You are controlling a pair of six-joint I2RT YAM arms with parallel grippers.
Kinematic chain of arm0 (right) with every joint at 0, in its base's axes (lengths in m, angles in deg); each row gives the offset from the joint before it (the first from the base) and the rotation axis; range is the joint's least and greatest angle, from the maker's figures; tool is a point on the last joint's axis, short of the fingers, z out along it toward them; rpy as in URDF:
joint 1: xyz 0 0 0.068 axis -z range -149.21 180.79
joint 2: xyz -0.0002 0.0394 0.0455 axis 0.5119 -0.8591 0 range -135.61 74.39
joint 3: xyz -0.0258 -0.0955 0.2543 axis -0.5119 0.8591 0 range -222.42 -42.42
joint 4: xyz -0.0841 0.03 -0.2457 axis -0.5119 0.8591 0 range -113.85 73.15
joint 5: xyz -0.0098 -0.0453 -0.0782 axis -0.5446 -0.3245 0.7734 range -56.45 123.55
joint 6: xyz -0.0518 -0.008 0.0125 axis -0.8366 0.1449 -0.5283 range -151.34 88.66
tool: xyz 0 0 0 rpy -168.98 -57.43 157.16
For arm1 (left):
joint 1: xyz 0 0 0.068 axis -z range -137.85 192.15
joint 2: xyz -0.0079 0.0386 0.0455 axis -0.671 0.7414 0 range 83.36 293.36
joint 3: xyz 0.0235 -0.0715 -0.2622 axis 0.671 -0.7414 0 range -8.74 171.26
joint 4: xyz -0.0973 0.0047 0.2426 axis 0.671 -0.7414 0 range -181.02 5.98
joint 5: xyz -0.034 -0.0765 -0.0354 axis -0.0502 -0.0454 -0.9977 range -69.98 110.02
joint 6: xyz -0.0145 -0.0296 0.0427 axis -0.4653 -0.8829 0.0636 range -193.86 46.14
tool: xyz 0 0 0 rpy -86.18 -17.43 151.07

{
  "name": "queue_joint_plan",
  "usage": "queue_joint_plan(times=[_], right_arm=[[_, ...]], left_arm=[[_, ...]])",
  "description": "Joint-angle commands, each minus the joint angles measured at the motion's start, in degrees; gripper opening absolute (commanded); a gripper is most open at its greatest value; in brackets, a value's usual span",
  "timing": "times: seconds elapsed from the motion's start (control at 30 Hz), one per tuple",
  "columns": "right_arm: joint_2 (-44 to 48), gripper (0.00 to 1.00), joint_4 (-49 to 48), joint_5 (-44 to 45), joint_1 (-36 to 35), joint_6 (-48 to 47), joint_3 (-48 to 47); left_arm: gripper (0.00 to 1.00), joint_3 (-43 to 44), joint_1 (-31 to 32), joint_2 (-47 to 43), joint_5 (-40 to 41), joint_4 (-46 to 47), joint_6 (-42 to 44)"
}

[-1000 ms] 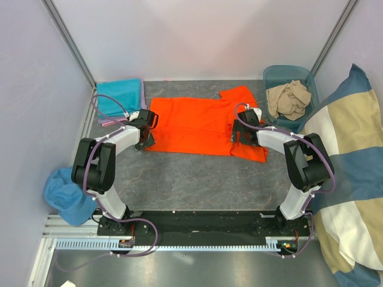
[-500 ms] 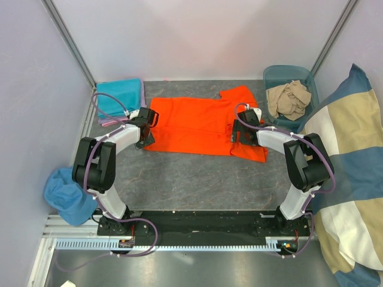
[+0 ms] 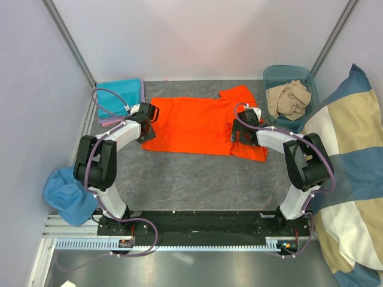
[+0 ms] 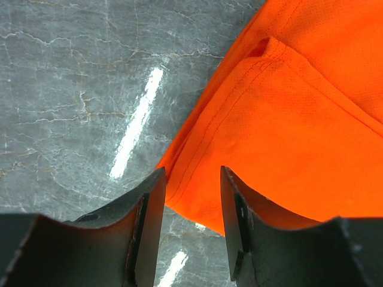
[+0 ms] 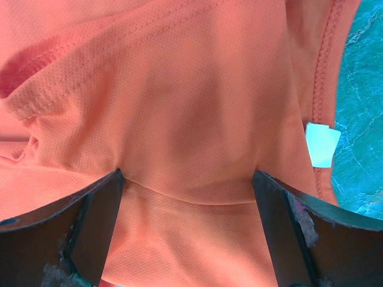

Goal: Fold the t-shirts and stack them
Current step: Fold the flattened tshirt in 1/3 of the way

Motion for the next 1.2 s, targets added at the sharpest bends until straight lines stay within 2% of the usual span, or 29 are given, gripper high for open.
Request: queue_joint_plan(times=[0.0, 0.17, 0.23, 0.27, 0.3, 0.6, 1.17], right_arm=[[-3.1, 0.98, 2.1, -2.4, 0.2, 0.1, 0.9], [-3.3, 0.98, 2.0, -2.7, 0.1, 0.1, 0.8], [-3.3, 0.98, 2.0, -2.7, 0.1, 0.2, 0.8], [-3.3, 0.98, 2.1, -2.6, 0.1, 0.1, 0.8], [-3.3, 0.98, 2.0, -2.7, 0.2, 0.0, 0.8], [-3.5, 0.98, 2.0, -2.8, 0.2, 0.4, 1.0], [-4.5, 0.98, 1.6, -3.7, 0.2, 0.7, 0.8]], left_arm=[[0.49, 2.0, -0.2, 1.9, 2.4, 0.5, 1.2], [0.49, 1.6, -0.2, 2.9, 3.0, 0.5, 1.2], [0.28, 1.3, -0.2, 3.0, 3.1, 0.5, 1.1], [0.11, 1.3, -0.3, 2.9, 3.1, 0.5, 1.1], [0.02, 1.0, -0.2, 2.9, 3.1, 0.4, 1.0], [0.02, -0.4, -0.2, 1.3, 3.1, 0.2, 1.0], [0.02, -7.8, -0.2, -8.4, 1.3, -0.6, -0.3]])
